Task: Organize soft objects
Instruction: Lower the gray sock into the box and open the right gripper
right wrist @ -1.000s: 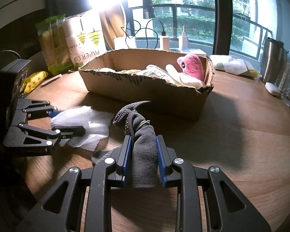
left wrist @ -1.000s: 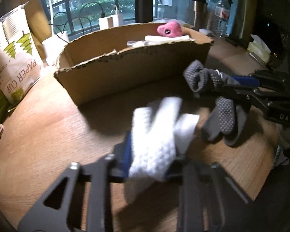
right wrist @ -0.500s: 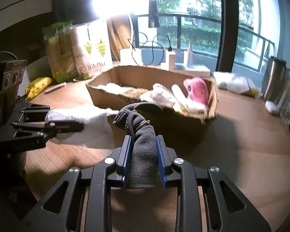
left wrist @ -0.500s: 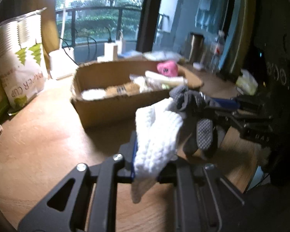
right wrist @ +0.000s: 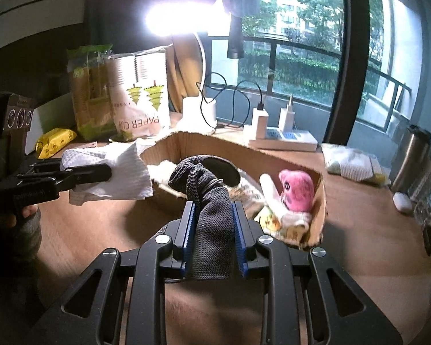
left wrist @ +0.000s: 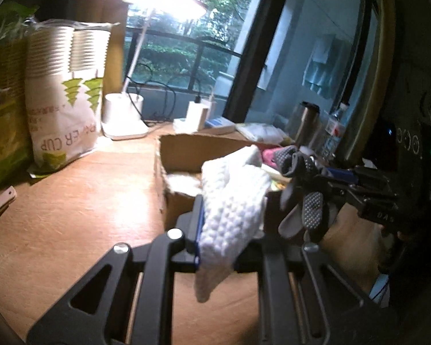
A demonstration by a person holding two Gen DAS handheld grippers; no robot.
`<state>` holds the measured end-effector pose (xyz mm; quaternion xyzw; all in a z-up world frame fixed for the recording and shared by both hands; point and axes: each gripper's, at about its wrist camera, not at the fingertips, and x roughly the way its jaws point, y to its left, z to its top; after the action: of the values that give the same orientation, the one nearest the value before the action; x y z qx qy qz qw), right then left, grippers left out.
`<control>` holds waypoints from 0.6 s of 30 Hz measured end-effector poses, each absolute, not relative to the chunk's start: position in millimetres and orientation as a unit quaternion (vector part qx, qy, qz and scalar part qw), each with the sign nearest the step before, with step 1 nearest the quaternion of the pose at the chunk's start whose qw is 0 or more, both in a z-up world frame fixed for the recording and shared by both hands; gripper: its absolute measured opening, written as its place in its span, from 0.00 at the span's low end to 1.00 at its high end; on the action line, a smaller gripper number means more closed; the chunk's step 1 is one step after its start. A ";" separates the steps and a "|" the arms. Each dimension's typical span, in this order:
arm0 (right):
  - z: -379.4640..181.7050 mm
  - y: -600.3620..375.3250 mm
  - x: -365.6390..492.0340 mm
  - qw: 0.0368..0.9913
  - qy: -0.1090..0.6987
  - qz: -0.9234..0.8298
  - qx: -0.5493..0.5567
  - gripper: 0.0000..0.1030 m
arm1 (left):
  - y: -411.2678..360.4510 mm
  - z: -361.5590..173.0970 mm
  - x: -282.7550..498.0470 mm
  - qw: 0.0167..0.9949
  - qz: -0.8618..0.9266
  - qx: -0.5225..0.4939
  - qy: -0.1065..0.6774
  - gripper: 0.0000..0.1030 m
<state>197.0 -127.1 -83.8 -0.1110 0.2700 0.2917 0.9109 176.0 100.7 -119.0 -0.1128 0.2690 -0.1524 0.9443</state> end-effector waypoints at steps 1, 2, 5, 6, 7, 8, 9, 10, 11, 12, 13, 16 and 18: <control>-81.5 -125.0 199.7 0.912 0.267 0.292 -0.112 0.26 | 103.5 -118.6 176.9 0.945 -0.149 -0.115 0.267 0.14; -79.6 -123.4 201.6 0.912 0.264 0.293 -0.111 0.26 | 106.3 -118.1 177.4 0.947 -0.146 -0.116 0.263 0.14; -74.1 -118.3 209.7 0.915 0.255 0.292 -0.112 0.26 | 114.5 -115.4 176.9 0.951 -0.138 -0.123 0.249 0.14; -72.3 -116.9 211.9 0.916 0.252 0.292 -0.111 0.26 | 116.5 -114.5 176.8 0.952 -0.136 -0.126 0.245 0.14; -70.2 -114.9 214.7 0.917 0.248 0.292 -0.111 0.26 | 120.2 -113.3 177.0 0.953 -0.133 -0.131 0.240 0.14; -68.7 -113.4 216.4 0.918 0.245 0.292 -0.111 0.26 | 122.2 -113.1 177.0 0.953 -0.133 -0.134 0.236 0.14; -66.7 -111.1 219.4 0.918 0.241 0.293 -0.112 0.26 | 124.1 -112.7 177.1 0.954 -0.133 -0.137 0.232 0.14; -65.5 -109.6 220.8 0.919 0.239 0.293 -0.113 0.26 | 126.1 -112.0 177.1 0.955 -0.133 -0.139 0.227 0.14; -63.7 -107.2 223.7 0.920 0.235 0.293 -0.114 0.26 | 127.8 -111.4 177.3 0.955 -0.133 -0.141 0.224 0.14; -62.0 -105.7 226.2 0.920 0.233 0.293 -0.114 0.26 | 129.0 -111.6 178.0 0.956 -0.131 -0.141 0.222 0.14; -60.2 -103.9 229.7 0.921 0.231 0.294 -0.113 0.26 | 130.3 -111.6 178.4 0.957 -0.128 -0.142 0.219 0.14; -57.8 -97.9 239.6 0.923 0.226 0.292 -0.113 0.26 | 134.9 -113.0 180.4 0.958 -0.121 -0.147 0.217 0.14; -58.0 -92.8 246.4 0.923 0.225 0.289 -0.115 0.26 | 138.0 -114.6 181.6 0.956 -0.122 -0.155 0.217 0.14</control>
<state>246.4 -92.8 -58.0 -0.1149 0.2246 0.2890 0.9235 181.6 138.0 -114.6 -0.1551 0.2168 -0.1225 0.9560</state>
